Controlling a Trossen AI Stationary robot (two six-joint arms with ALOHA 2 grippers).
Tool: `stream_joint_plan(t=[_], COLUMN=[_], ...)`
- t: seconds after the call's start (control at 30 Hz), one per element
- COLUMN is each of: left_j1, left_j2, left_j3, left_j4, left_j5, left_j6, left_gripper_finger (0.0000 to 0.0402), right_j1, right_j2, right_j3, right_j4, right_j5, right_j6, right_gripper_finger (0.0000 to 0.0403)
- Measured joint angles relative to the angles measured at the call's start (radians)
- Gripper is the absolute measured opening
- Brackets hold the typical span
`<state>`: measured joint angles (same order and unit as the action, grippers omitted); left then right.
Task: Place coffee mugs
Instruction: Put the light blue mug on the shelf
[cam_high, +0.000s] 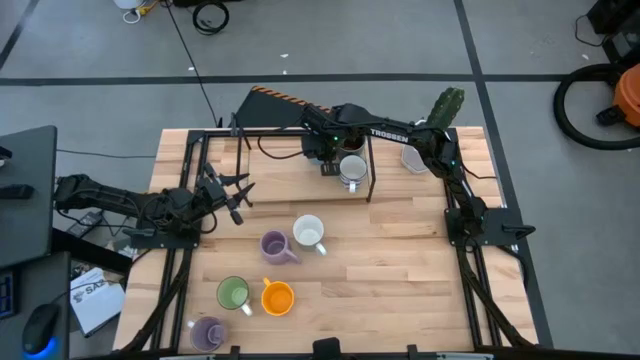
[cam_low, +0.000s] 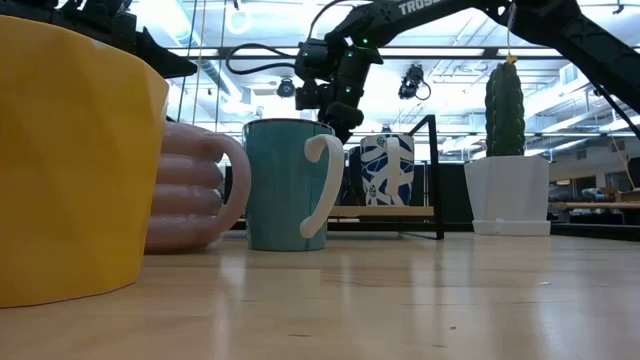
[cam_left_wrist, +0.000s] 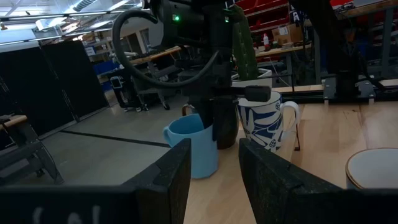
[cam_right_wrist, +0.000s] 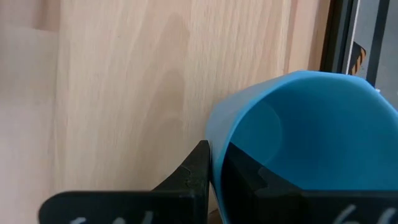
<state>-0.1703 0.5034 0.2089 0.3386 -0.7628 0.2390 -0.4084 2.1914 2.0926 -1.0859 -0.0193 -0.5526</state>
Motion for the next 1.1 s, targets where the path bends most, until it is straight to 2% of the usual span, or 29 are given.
stream_joint_plan(t=[0.57, 1.1], left_j1=[0.0, 0.0], left_j2=[0.0, 0.0], left_j3=[0.0, 0.0], left_j4=[0.0, 0.0], left_j5=[0.0, 0.0], left_j6=[0.0, 0.0], left_gripper_finger=[0.0141, 0.0141], right_j1=[0.0, 0.002], right_j2=[-0.001, -0.001], right_j3=[0.002, 0.002], right_j4=[0.006, 0.055], right_j5=[-0.004, 0.0], right_j6=[0.03, 0.283], right_gripper_finger=[0.0075, 0.0073])
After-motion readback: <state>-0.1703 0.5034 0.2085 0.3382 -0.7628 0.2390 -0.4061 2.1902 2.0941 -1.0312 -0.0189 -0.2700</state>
